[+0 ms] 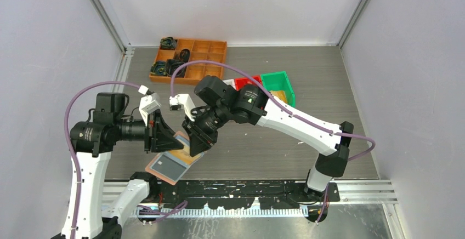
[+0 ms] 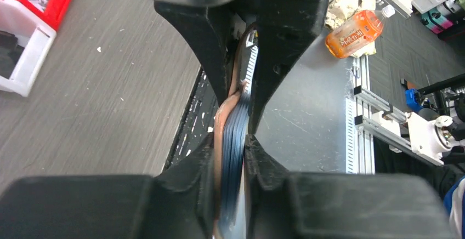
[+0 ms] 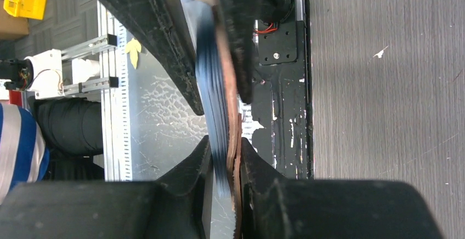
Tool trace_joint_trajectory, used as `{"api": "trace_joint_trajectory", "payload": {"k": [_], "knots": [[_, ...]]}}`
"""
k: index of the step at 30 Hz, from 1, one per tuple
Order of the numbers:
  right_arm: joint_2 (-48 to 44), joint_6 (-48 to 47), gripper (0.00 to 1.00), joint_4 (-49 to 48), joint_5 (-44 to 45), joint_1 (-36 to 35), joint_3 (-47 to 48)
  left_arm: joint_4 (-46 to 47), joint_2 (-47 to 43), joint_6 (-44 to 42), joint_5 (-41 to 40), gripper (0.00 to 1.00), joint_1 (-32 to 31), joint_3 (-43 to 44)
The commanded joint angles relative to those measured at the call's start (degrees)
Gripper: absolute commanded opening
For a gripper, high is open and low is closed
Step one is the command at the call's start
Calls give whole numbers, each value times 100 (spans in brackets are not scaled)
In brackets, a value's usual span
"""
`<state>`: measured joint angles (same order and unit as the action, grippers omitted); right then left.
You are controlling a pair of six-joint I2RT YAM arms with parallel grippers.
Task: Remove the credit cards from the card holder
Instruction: Remove the credit card from the card holder.
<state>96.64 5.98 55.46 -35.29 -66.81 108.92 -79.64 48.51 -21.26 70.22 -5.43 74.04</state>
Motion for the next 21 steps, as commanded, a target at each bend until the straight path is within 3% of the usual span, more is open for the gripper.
{"api": "trace_joint_trajectory", "payload": {"k": [1,3,6,9,11,14,17,21], "knots": [[-324,-37,10,-504,-140,-35,155,144,24,-62,193,13,-51,58],[-546,115,27,-881,43,-27,-120,205,28,-7,211,4,-54,58],[-1203,634,59,-2104,382,84,-1095,824,-43,636,211,0,-51,-9],[-2301,1454,74,-4347,826,258,-2626,2544,-315,2077,134,0,-50,-295],[-2910,2033,79,-5833,1193,359,-3829,4192,-717,3919,-207,0,-47,-708],[-3504,2769,85,-7584,1865,378,-5134,6096,-1157,5576,-819,0,-50,-1278],[-3630,3234,86,-8766,2461,390,-5950,6300,-1140,6159,-1165,0,-54,-1287],[-3352,3657,84,-9644,2691,383,-6308,6434,-1166,6534,-1341,0,-49,-1322]]}}
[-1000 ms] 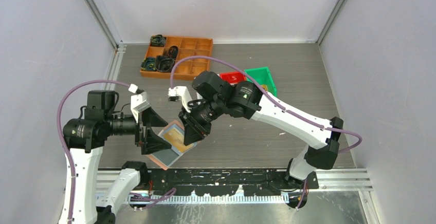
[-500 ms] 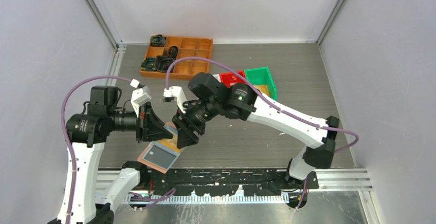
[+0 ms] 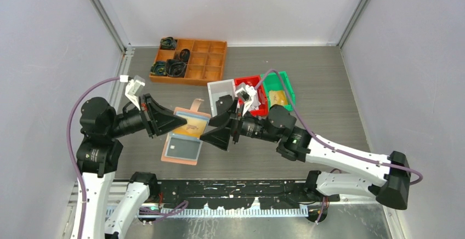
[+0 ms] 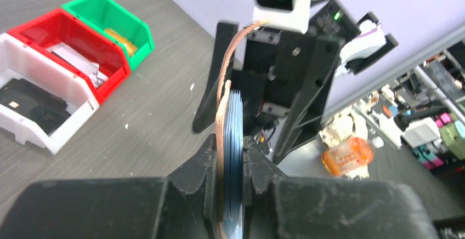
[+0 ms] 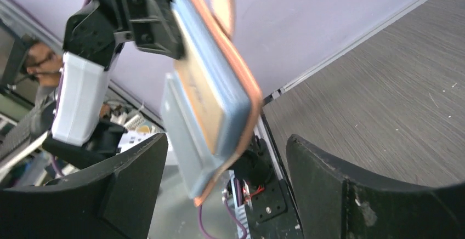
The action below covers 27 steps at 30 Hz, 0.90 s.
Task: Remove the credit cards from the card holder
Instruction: Remove the credit card from the card holder.
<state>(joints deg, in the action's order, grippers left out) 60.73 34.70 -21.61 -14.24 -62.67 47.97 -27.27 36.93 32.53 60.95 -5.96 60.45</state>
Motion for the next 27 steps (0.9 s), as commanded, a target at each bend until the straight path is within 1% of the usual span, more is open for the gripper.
{"api": "trace_joint_trajectory", "payload": {"k": [1,5,8,10,11,12,13,14,15,16,18,19,20,21,23,24,27], "knots": [[345,876,83,-2050,537,-26,-193,1214,-10,1211,-421,0,-1,50],[689,1219,78,-2423,345,-25,-63,1179,-52,1281,-341,0,7,41],[825,1520,66,-2830,146,6,-40,1044,-124,1171,-264,0,5,-4],[869,1747,52,-3060,-50,63,-43,911,-194,1049,-260,0,7,-75],[871,1866,43,-3105,-172,101,-44,821,-229,969,-270,0,7,-134],[852,1974,33,-3077,-296,157,-43,722,-259,876,-268,2,1,-157],[811,2074,19,-2936,-422,214,-21,589,-272,736,-248,10,-1,-160],[756,2122,12,-2701,-598,285,33,435,-266,593,-219,23,6,-155],[695,2084,7,-2258,-866,347,162,211,-233,410,-159,38,2,-120],[645,1933,4,-1612,-1224,399,375,-40,-163,228,-48,51,6,-67],[643,1280,1,614,-1812,416,1057,-656,142,-186,360,83,2,89],[713,898,1,1488,-2007,409,1453,-947,311,-387,700,92,6,180],[819,553,1,2150,-2203,416,1750,-1264,469,-618,847,95,7,276],[929,342,1,2723,-2379,421,2049,-1596,607,-924,935,96,7,394],[1190,-83,1,3563,-2632,417,2663,-2093,778,-1450,1172,97,-1,563],[1315,-222,1,3820,-2736,413,2866,-2235,827,-1607,1330,97,6,568],[1697,-600,1,4503,-2965,413,3490,-2556,820,-1969,1651,93,-5,565]]}}
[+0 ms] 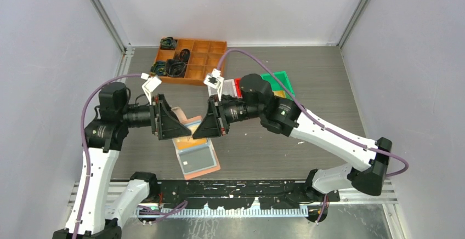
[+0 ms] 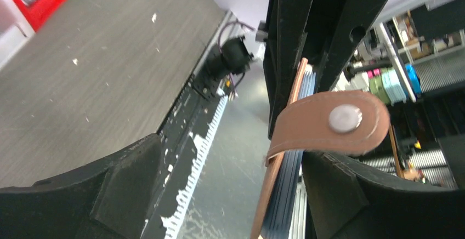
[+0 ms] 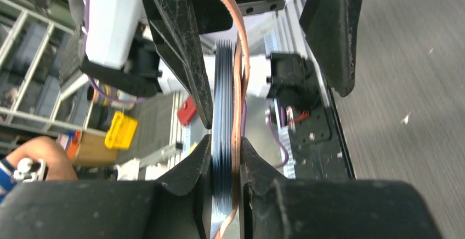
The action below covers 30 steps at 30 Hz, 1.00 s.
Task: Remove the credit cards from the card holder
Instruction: Remove the credit card from the card holder.
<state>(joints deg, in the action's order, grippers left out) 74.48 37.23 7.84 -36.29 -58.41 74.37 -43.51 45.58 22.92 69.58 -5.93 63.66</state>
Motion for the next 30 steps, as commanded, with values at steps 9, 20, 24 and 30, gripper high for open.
{"api": "trace_joint_trajectory", "payload": {"k": [9,20,24,30], "knots": [[1087,-1955,1,3089,-1041,-15,2202,-1356,-195,-1202,1361,68,-10,252],[1708,-2488,1,4171,-1165,-48,3296,-1960,-240,-2090,883,54,-185,283],[1912,-2759,1,4514,-1089,-174,3609,-2575,-26,-2782,734,43,-248,474],[2451,-3100,1,5207,-934,-400,4350,-2819,-20,-2994,413,43,-723,282]]}}
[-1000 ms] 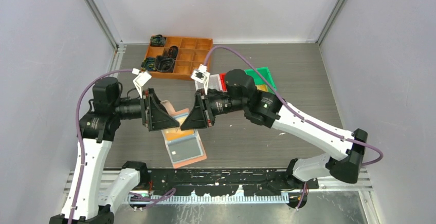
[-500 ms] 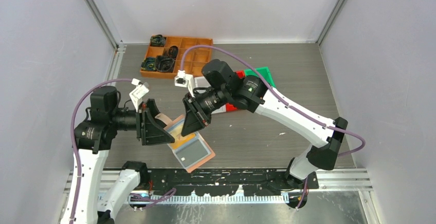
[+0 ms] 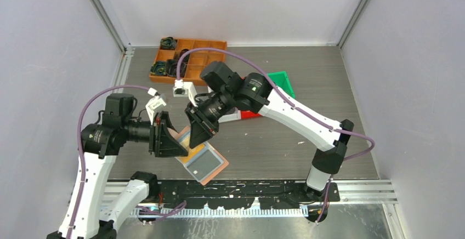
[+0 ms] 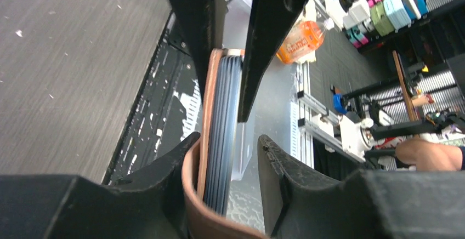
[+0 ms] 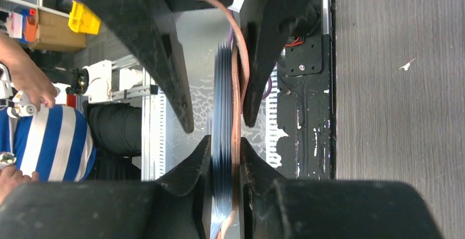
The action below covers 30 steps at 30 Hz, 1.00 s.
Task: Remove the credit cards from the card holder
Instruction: Remove the credit card from the card holder.
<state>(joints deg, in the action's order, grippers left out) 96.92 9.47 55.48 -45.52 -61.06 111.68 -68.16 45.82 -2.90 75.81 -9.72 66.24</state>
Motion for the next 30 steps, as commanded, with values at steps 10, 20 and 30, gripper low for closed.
{"api": "trace_joint_trajectory", "payload": {"k": [10,20,30], "knots": [[394,-572,7,771,183,-224,908,-425,-4,-706,-760,12,-682,91],[-825,1054,71,-1376,1205,715,-563,627,37,233,-1658,0,-674,3],[-3170,3904,73,-4542,3793,1221,-3554,2058,162,1871,-3304,1,-539,-29]]}}
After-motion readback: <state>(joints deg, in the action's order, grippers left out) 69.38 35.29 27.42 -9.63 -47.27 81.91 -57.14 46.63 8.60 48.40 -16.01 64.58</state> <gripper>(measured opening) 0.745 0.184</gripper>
